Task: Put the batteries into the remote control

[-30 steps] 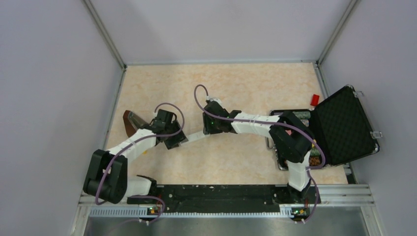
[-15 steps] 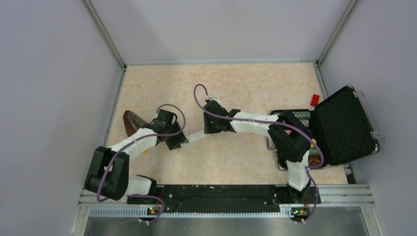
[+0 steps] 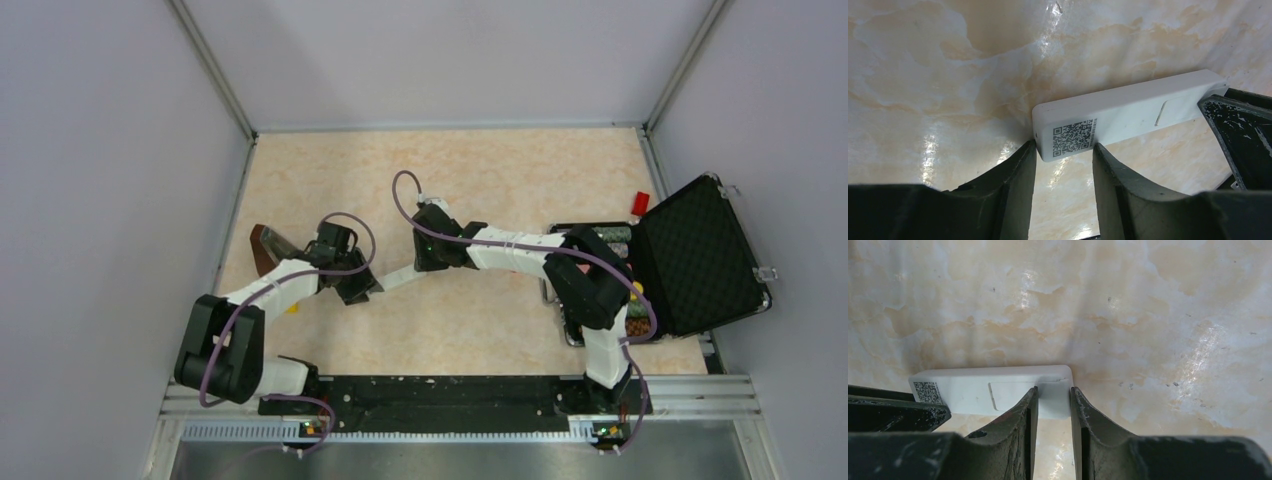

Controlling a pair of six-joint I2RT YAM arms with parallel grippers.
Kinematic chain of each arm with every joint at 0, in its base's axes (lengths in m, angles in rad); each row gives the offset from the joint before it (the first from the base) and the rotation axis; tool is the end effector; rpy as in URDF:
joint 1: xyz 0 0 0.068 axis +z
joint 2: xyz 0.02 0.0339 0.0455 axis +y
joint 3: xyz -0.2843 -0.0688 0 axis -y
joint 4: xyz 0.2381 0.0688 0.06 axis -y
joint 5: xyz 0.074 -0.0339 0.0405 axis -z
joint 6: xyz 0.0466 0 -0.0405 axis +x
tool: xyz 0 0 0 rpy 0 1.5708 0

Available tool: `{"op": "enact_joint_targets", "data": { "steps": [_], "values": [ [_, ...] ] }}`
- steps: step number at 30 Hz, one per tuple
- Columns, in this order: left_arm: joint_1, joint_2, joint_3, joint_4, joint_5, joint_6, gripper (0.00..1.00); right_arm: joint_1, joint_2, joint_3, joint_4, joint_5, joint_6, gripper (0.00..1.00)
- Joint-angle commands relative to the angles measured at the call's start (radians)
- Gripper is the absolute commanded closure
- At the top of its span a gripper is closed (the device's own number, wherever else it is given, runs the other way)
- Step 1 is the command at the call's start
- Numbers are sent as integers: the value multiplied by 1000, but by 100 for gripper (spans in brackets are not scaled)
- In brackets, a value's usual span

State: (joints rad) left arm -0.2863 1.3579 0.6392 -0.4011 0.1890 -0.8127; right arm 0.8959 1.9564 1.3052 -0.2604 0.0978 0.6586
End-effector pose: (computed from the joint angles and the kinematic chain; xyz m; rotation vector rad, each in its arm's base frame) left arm 0.2190 -0.0736 0.1720 -0.6698 2.7200 -0.5619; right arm 0.2700 0.3301 0.1852 -0.2601 2.5432 0.5240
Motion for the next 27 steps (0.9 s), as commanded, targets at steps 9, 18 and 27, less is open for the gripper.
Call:
{"op": "enact_joint_targets", "data": {
  "steps": [9, 18, 27],
  "values": [
    [-15, 74, -23, 246, 151, -13, 56, 95, 108, -15, 59, -242, 9, 73],
    [-16, 91, -48, 331, 207, -29, 59, 114, 122, -4, 114, -361, 9, 73],
    [-17, 102, -54, 354, 229, -33, 61, 152, 135, 17, 125, -317, 62, 75]
  ]
}}
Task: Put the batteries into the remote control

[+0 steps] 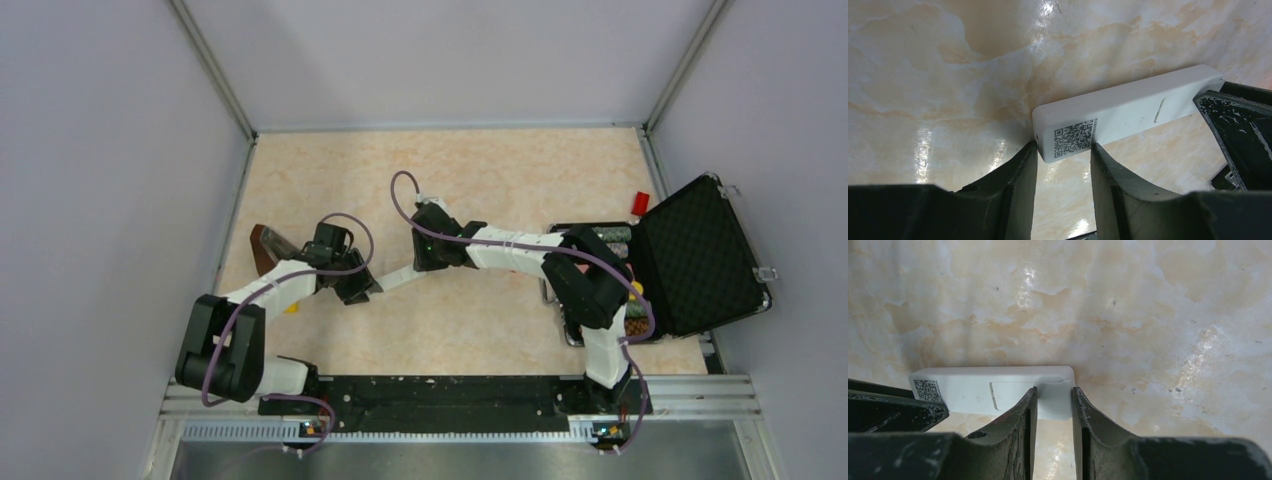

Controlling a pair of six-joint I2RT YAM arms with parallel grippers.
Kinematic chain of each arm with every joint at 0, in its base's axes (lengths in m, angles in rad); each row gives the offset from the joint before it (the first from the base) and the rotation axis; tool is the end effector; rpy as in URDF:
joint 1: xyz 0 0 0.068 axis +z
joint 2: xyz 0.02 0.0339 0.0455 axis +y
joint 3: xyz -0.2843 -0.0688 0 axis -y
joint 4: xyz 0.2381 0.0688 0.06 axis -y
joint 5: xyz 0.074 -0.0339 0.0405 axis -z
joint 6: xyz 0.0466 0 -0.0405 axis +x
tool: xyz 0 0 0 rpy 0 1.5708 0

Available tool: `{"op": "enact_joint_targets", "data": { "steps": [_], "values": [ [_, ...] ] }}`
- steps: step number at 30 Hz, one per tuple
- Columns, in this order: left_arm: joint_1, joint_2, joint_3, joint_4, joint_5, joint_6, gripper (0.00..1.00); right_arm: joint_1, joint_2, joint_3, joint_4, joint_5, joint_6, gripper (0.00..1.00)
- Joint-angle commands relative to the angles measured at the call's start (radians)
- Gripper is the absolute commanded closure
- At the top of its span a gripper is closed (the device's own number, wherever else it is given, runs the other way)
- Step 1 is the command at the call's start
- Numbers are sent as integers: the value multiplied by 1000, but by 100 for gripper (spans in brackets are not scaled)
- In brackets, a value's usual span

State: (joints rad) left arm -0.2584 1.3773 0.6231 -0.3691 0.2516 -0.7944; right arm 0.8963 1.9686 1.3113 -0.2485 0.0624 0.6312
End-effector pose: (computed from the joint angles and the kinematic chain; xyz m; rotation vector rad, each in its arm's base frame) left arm 0.2208 -0.0704 0.1658 -0.6667 2.7335 -0.6291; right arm 0.2706 0.3337 0.1828 -0.3115 2.5455 0.5546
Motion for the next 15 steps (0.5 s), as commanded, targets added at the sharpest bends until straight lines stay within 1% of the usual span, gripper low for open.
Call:
{"op": "enact_joint_targets", "data": {
  "steps": [1, 3, 7, 12, 15],
  "values": [
    [-45, 84, -38, 324, 170, -52, 61, 160, 129, 22, 102, -266, 97, 75],
    [-45, 89, -40, 330, 178, -54, 61, 184, 149, 56, 65, -231, 96, 75],
    [-45, 95, -42, 342, 193, -58, 61, 219, 190, 97, 36, -220, 95, 74],
    [-45, 80, -44, 346, 188, -60, 62, 220, 170, 25, 118, -259, 149, 73],
    [-45, 70, -43, 336, 178, -54, 62, 219, 161, 1, 129, -253, 169, 71]
  ]
}}
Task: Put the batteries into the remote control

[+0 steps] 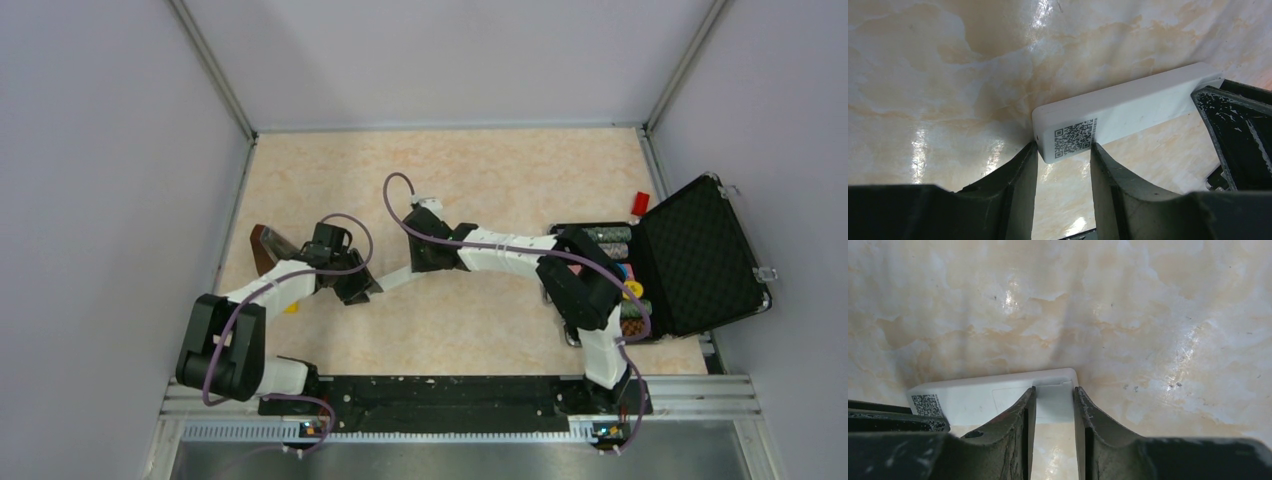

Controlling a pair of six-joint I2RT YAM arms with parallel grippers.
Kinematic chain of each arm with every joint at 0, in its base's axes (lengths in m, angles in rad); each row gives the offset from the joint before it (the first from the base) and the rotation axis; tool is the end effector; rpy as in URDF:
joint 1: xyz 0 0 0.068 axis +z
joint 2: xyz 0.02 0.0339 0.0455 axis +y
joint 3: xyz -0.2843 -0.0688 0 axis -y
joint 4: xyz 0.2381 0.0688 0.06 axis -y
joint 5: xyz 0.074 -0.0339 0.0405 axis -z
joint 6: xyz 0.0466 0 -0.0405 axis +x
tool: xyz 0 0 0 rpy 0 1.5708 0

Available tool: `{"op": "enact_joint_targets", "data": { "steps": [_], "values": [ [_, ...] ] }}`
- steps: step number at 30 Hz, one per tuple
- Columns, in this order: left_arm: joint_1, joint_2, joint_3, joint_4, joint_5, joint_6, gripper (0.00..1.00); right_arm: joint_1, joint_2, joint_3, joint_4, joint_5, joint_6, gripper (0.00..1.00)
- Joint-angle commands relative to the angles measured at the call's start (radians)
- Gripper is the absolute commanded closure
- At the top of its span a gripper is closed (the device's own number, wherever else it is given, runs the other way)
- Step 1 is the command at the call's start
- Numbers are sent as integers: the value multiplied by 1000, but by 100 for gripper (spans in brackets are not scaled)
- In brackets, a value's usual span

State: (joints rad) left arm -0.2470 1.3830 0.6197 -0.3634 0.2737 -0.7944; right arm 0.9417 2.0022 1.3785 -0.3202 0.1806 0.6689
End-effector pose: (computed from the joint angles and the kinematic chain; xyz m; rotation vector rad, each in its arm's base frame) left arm 0.2214 -0.0688 0.1642 -0.6775 2.7376 -0.6533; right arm 0.2642 0.3488 0.1843 -0.2723 2.5337 0.4355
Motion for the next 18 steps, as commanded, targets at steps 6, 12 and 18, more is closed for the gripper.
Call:
{"op": "enact_joint_targets", "data": {
  "steps": [6, 12, 18],
  "values": [
    [-56, 39, -33, 289, 122, -37, 61, 145, 89, -122, 193, -324, 179, 62],
    [-56, 36, -22, 274, 108, -39, 60, 110, 82, -190, 240, -334, 160, 64],
    [-55, 28, -22, 254, 90, -31, 61, 87, 40, -263, 273, -341, 106, 72]
  ]
}}
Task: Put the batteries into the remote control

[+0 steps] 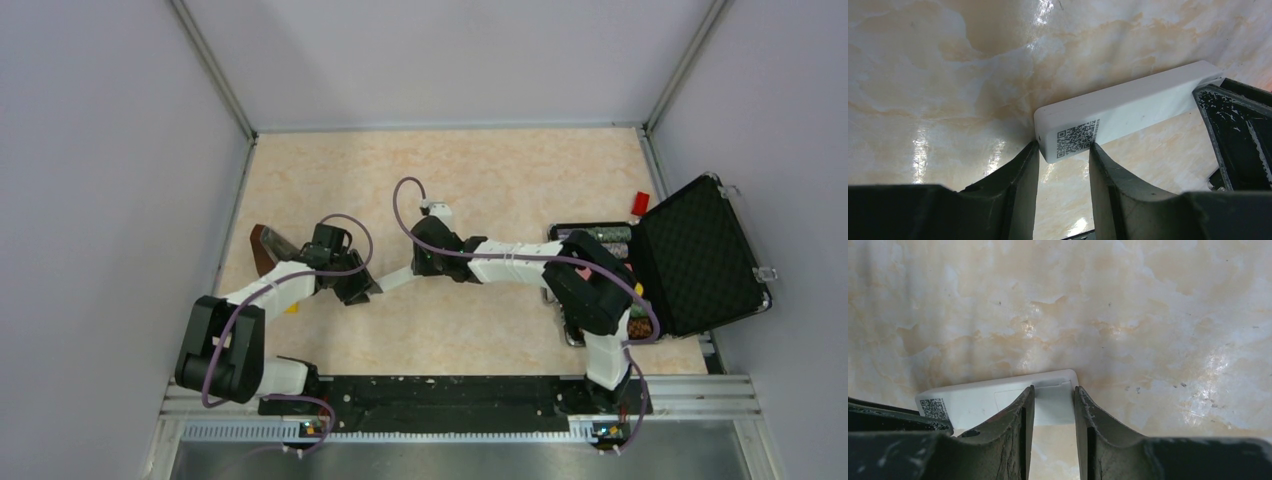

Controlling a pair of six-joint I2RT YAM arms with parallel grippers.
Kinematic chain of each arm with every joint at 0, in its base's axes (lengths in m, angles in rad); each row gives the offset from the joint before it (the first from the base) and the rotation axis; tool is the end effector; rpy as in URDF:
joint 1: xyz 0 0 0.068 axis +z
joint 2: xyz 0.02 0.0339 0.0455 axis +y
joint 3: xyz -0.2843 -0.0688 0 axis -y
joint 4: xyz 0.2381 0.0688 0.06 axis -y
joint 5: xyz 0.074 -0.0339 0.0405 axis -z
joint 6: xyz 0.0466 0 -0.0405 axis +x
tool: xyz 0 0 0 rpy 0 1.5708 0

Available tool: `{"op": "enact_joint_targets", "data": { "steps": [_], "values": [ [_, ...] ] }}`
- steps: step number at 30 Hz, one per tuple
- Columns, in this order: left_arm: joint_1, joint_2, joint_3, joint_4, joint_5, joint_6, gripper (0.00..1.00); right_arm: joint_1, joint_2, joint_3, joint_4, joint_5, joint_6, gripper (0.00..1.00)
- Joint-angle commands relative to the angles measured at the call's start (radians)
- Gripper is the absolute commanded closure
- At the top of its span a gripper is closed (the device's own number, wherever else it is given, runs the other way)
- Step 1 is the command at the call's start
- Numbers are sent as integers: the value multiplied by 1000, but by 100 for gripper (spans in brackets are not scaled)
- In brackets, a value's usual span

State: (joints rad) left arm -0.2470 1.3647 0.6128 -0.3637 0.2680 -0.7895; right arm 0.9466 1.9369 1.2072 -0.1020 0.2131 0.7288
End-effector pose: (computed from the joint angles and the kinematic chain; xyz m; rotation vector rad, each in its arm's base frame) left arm 0.2190 -0.0680 0.1662 -0.6673 2.7265 -0.6504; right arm 0.2533 0.3349 0.1766 -0.1650 2.4407 0.5286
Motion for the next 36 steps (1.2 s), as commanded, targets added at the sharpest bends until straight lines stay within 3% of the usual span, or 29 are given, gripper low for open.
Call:
{"op": "enact_joint_targets", "data": {
  "steps": [1, 9, 14, 21, 26, 36],
  "values": [
    [-54, 45, -16, 252, 94, -34, 61, 75, 103, -108, 74, -390, 38, 73],
    [-54, 38, -34, 250, 83, -38, 61, 49, 100, -214, 168, -465, -17, 80],
    [-54, 35, -38, 254, 77, -43, 62, 29, 103, -313, 267, -518, -26, 91],
    [-52, 41, -35, 255, 71, -51, 62, -10, 136, -434, 518, -650, 14, 100],
    [-50, 43, -35, 250, 61, -52, 63, -56, 168, -509, 734, -756, 65, 100],
    [-29, 28, -26, 223, 21, -44, 63, -138, 120, -587, 831, -765, 85, 100]
  ]
}}
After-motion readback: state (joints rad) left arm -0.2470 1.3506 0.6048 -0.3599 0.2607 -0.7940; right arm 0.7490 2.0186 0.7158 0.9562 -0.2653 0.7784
